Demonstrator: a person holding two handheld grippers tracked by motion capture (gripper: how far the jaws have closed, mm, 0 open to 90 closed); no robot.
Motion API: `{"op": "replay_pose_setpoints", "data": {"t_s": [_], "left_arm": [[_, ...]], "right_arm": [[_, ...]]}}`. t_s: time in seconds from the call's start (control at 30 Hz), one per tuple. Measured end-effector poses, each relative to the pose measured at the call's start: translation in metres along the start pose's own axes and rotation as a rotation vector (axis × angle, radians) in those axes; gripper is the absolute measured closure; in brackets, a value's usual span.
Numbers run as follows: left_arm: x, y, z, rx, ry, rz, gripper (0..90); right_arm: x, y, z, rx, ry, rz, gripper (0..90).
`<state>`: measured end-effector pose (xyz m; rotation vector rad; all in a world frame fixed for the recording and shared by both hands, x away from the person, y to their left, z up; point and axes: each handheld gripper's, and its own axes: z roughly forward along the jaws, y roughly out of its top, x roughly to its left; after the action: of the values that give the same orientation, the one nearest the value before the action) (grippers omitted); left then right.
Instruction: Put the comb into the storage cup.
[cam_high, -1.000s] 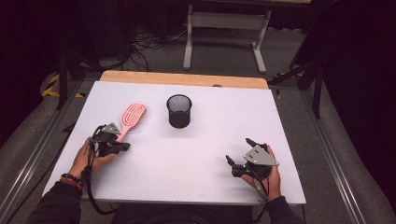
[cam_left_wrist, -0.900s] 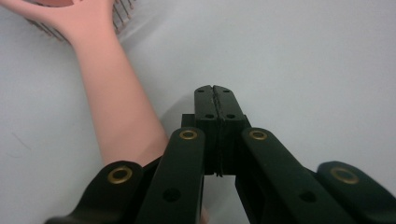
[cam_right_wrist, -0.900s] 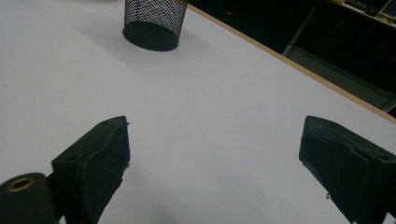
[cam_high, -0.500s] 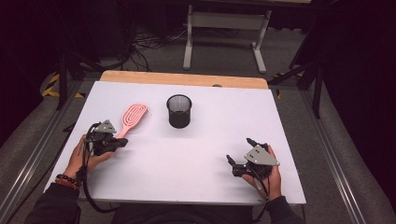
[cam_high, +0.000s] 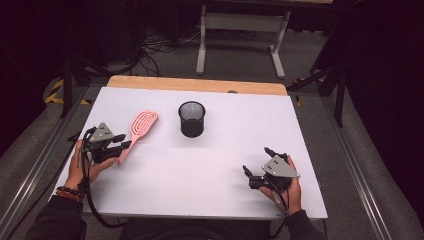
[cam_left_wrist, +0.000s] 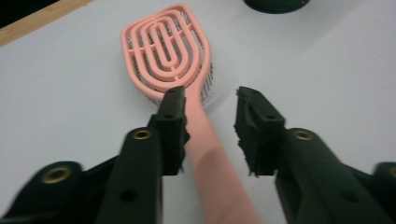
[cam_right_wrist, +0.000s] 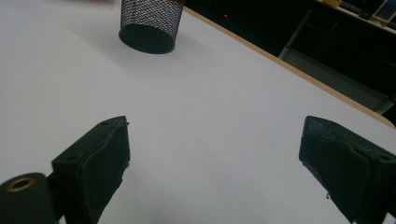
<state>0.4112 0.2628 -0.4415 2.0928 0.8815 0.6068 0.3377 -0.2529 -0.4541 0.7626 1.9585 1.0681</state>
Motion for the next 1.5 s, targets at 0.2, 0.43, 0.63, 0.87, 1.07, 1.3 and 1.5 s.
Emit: {"op": "replay_pose_setpoints", "data": {"t_s": [0.2, 0.43, 0.63, 0.87, 1.07, 1.3, 1.5], "left_arm": [[0.001, -0.002, 0.004, -0.004, 0.009, -0.007, 33.5], [0.004, -0.002, 0.006, -0.023, 0.016, -0.064, 9.4], [0.004, 0.0, 0.013, 0.009, 0.004, -0.099, 6.1], [0.013, 0.012, 0.036, 0.164, -0.006, -0.113, 15.7], [0.018, 0.018, 0.051, 0.254, -0.008, -0.149, 26.3], [0.022, 0.019, 0.065, 0.344, -0.019, -0.179, 45.0], [0.022, 0.022, 0.07, 0.34, -0.026, -0.184, 56.2]], "right_arm": [[0.0, 0.0, 0.0, 0.004, 0.0, 0.002, 9.5], [0.0, 0.0, 0.0, 0.007, 0.007, 0.001, 9.5], [0.0, 0.0, 0.001, 0.012, 0.011, -0.004, 9.5], [0.002, 0.0, 0.003, 0.021, 0.015, -0.007, 9.5], [0.002, -0.001, 0.005, 0.033, 0.02, -0.009, 9.5], [0.003, -0.002, 0.006, 0.036, 0.026, -0.01, 9.5], [0.003, -0.002, 0.007, 0.043, 0.025, -0.012, 9.5]]}}
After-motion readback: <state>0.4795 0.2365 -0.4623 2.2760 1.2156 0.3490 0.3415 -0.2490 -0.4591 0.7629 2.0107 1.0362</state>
